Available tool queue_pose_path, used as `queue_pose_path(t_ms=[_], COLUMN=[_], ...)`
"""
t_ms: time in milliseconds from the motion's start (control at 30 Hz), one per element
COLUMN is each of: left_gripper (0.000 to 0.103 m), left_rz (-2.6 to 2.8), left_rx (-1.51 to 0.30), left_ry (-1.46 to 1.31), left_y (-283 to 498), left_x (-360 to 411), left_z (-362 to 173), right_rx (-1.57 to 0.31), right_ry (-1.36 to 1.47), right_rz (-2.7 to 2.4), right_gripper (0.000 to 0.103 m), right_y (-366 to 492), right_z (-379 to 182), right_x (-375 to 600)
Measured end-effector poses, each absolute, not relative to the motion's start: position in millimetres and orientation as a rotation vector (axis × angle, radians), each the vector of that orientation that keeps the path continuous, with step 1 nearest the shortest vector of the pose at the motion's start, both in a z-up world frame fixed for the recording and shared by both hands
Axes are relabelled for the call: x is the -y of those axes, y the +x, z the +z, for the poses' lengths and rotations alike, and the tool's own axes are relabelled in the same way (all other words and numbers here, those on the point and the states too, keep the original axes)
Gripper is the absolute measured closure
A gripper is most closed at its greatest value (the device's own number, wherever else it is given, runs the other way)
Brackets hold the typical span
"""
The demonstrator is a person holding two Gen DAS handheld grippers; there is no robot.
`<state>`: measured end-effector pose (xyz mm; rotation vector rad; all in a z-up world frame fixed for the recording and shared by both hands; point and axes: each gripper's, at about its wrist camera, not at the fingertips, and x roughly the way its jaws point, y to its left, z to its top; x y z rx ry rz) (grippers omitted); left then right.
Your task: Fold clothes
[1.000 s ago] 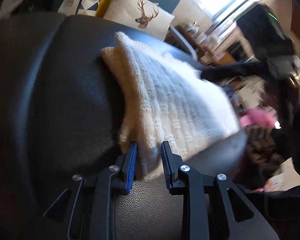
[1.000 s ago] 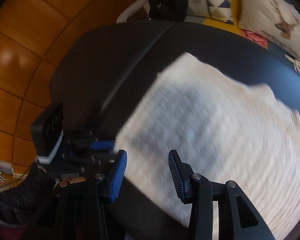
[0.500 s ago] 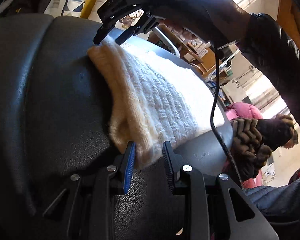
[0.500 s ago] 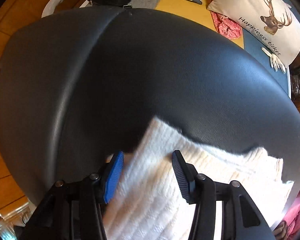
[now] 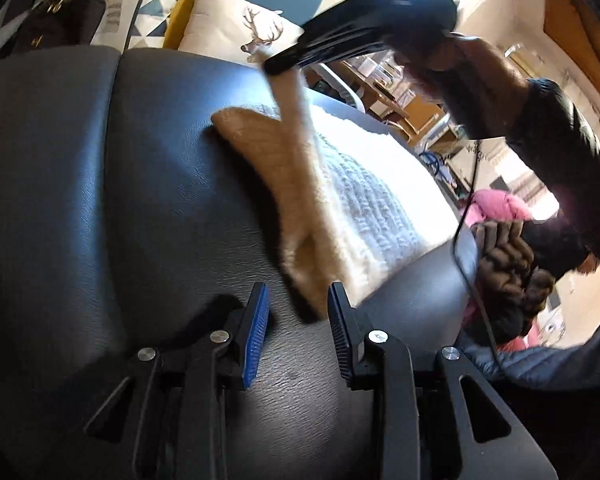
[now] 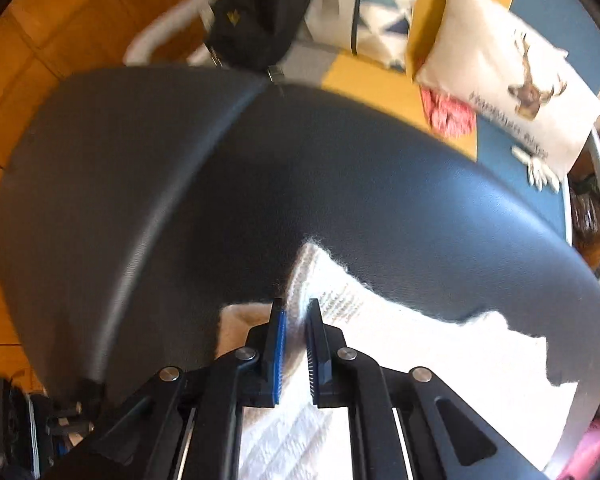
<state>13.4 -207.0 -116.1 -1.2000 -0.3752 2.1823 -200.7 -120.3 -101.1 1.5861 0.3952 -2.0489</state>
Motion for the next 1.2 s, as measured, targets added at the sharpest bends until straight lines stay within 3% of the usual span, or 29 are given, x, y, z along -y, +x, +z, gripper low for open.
queue_pose_path(t_ms=[300, 467, 500, 533, 800, 933, 1200], left_gripper=[0.07, 0.07, 0.07, 0.07, 0.064, 0.064, 0.064], left_rz=[2.062, 1.979, 1.966, 1.963, 1.947, 1.946, 1.938], left_rx=[0.207, 0.198, 0.212, 0.225, 0.332, 0.365, 0.376], left_ry=[-1.185, -1.228, -1.235, -1.234, -1.255, -1.256, -1.249], left_y=[-17.8, -32.4, -32.6, -31.7, -26.7, -23.9, -21.5], left_x=[176.9, 166.1, 166.0, 166.8, 174.7, 179.7, 182.7], left_z=[-114.5, -120.7, -120.9, -120.9, -128.8, -128.9, -128.6], right_rx=[-0.16, -0.143, -0.161, -0.18, -0.28, -0.218, -0.307], right_ry=[1.281, 1.219, 1.256, 1.298, 1.689, 1.858, 1.945], right_rz=[-2.109, -2.111, -2.094, -2.074, -1.807, -1.765, -1.743], right_gripper=[0.095, 0.093, 0.087, 0.071, 0.068, 0.068, 0.064], right_y=[-141.6, -123.6, -129.8, -137.9, -221.2, -254.7, -258.5], right_z=[-13.2, 18.0, 12.9, 6.4, -84.3, -116.3, -144.1], right_x=[71.2, 56.5, 59.6, 63.5, 123.8, 130.8, 142.9])
